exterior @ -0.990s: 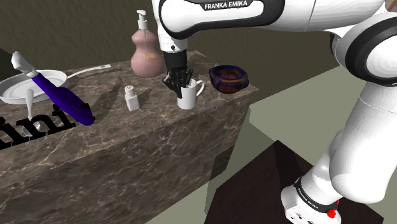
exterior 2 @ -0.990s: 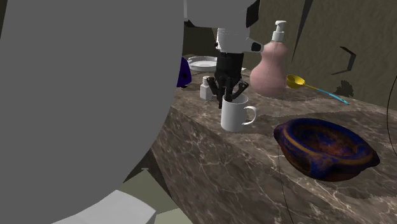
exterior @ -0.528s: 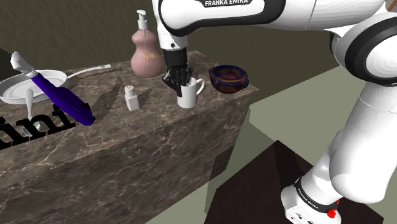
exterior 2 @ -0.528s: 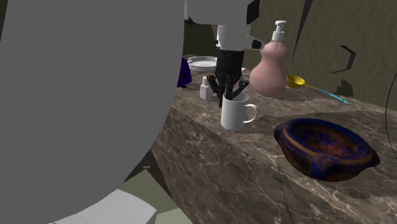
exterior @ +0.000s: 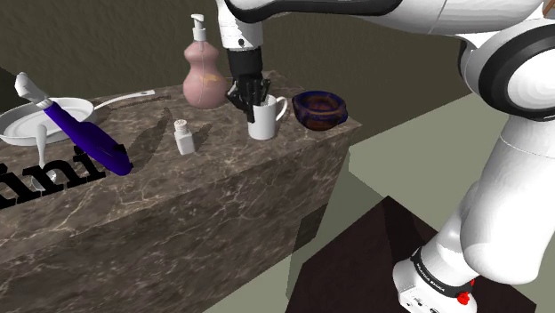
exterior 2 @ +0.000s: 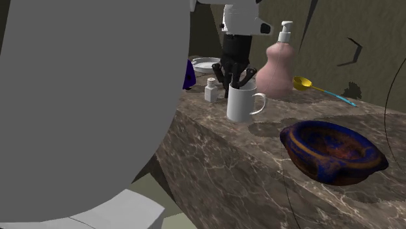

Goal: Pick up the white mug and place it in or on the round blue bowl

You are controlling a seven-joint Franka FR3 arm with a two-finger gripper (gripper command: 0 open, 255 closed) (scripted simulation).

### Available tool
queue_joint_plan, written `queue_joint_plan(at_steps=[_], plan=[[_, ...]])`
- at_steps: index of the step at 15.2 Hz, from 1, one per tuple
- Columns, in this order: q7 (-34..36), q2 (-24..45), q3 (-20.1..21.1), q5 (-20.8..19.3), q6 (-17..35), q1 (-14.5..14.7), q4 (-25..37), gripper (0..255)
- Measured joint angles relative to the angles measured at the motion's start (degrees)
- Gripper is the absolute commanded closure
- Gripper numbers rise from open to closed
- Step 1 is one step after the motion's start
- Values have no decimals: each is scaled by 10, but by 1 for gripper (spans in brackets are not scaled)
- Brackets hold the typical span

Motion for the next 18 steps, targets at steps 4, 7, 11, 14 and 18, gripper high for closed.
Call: queue_joint_plan(at_steps=[4,7,11,14,18], plan=[[1,8,1,-2,-35,2,42,255],[3,16,1,-4,-62,5,78,255],[5,29,2,-7,-98,9,126,255],[8,46,3,-10,-131,14,176,255],[10,75,3,-18,-181,22,255,255]])
